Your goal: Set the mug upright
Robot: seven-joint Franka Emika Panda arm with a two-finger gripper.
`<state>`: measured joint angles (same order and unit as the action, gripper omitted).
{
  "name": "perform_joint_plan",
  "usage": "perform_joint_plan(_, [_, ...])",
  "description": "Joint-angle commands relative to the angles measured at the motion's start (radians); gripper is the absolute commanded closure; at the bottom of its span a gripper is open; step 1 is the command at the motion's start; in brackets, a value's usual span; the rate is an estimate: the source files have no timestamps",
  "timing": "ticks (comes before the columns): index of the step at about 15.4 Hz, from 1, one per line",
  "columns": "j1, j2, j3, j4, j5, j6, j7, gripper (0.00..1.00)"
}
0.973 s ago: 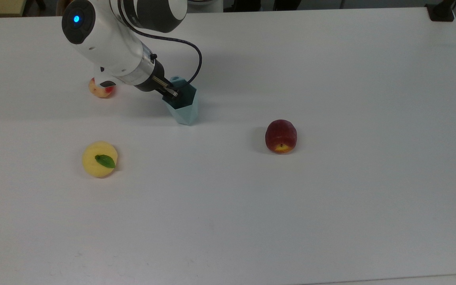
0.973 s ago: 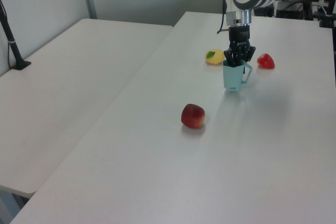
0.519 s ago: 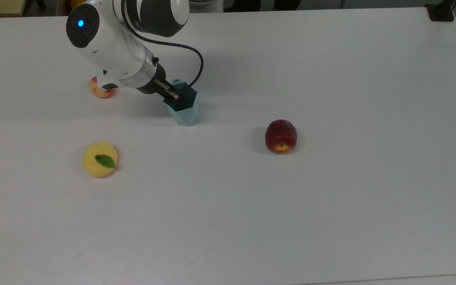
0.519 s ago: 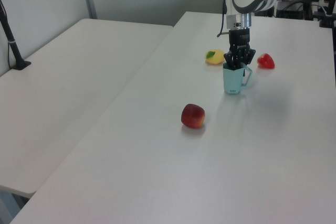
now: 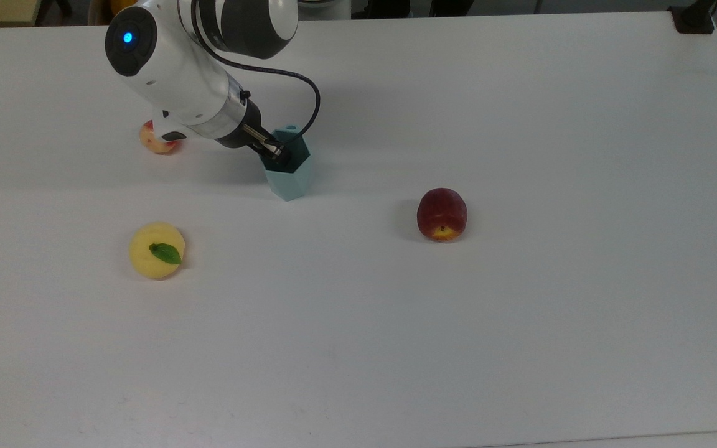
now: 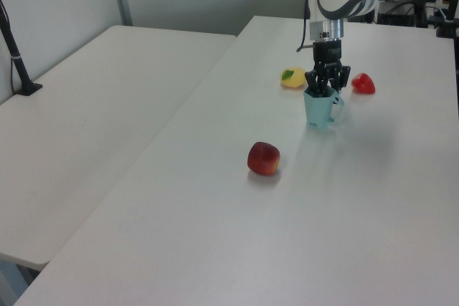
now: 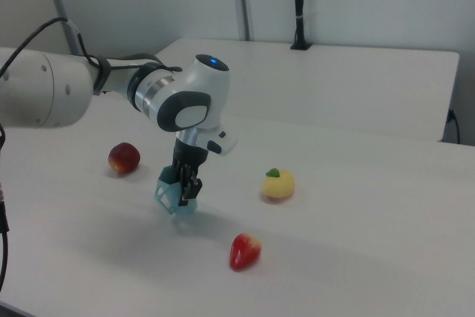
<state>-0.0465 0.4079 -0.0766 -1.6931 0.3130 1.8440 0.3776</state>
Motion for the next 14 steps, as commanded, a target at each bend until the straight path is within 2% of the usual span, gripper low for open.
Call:
perform_joint_plan(1, [0.014, -0.035, -0.002, -0.022, 0.023, 0.015, -0.008, 0.22])
perform_joint_plan(6, [0.016, -0.087, 0.032, -0.008, -0.006, -0.014, -0.029, 0.13])
perform_joint_plan(8, [0.017, -0.121, 0.041, 0.006, -0.031, -0.061, -0.039, 0.01])
perform_joint_plan(14, [0.037, -0.263, 0.044, 0.075, -0.049, -0.175, -0.039, 0.0])
